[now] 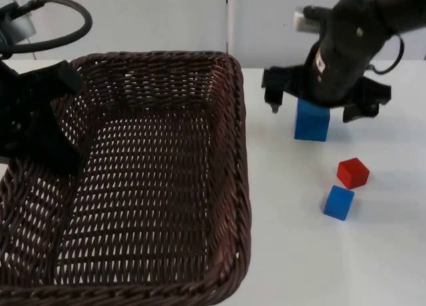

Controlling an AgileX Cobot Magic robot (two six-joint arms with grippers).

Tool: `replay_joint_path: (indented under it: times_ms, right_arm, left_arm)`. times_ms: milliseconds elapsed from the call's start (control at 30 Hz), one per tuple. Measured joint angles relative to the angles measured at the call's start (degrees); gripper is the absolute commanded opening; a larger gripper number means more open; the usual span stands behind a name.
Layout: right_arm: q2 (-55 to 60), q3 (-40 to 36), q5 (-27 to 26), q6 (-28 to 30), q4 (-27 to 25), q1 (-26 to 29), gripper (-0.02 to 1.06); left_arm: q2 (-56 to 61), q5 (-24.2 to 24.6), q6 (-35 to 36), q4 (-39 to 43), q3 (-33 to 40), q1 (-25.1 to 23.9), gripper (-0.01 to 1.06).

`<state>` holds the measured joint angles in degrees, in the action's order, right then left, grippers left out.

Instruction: Pick up the basket with the left hand and place the largest block into the basket with the right hand.

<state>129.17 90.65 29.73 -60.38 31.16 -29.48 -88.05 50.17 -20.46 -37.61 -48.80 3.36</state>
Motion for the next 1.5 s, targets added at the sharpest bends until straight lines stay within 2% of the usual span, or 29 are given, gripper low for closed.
replay_joint_path:
  times_ms: [333,567,700,800,833,967,1000,1133,1167,1300,1500]
  right_arm:
    - [3.3,0.0,-0.9,-11.0,10.4,0.0,1.05]
    - [3.3,0.0,-3.1,-13.3,11.8,0.0,1.05]
    - [3.3,0.0,-3.5,-13.5,11.8,0.0,1.01]
    - [3.4,0.0,-3.6,-13.5,11.8,0.0,0.85]
    - [3.4,0.0,-3.6,-13.5,11.8,0.0,0.85]
    - [3.4,0.0,-3.7,-13.5,11.8,0.0,0.66]
    - [3.4,0.0,-3.7,-13.5,11.8,0.0,0.66]
    - [3.4,0.0,-3.1,-13.5,11.8,0.0,0.33]
    - [3.4,0.0,-2.9,-13.5,11.8,0.0,0.33]
    - [2.5,0.0,-0.7,-12.7,11.8,0.0,0.01]
    - [-1.5,0.0,0.5,-7.0,11.8,0.0,0.00]
  left_arm:
    - [0.0,0.0,-0.1,0.0,0.0,0.0,0.00]
    - [0.0,0.0,-0.1,0.0,0.0,0.0,0.00]
    - [0.0,0.0,-0.1,0.0,0.0,0.0,0.00]
    - [0.0,0.0,-0.1,0.0,0.0,0.0,0.00]
    - [0.0,0.0,-0.1,0.0,0.0,0.0,0.00]
    - [0.0,0.0,-0.1,0.0,0.0,0.0,0.00]
    - [0.0,0.0,-0.1,0.0,0.0,0.0,0.00]
    - [0.0,0.0,-0.1,0.0,0.0,0.0,0.00]
    - [0.0,0.0,-0.1,0.0,0.0,0.0,0.00]
    - [0.0,0.0,-0.1,0.0,0.0,0.0,0.00]
    - [0.0,0.0,-0.1,0.0,0.0,0.0,0.00]
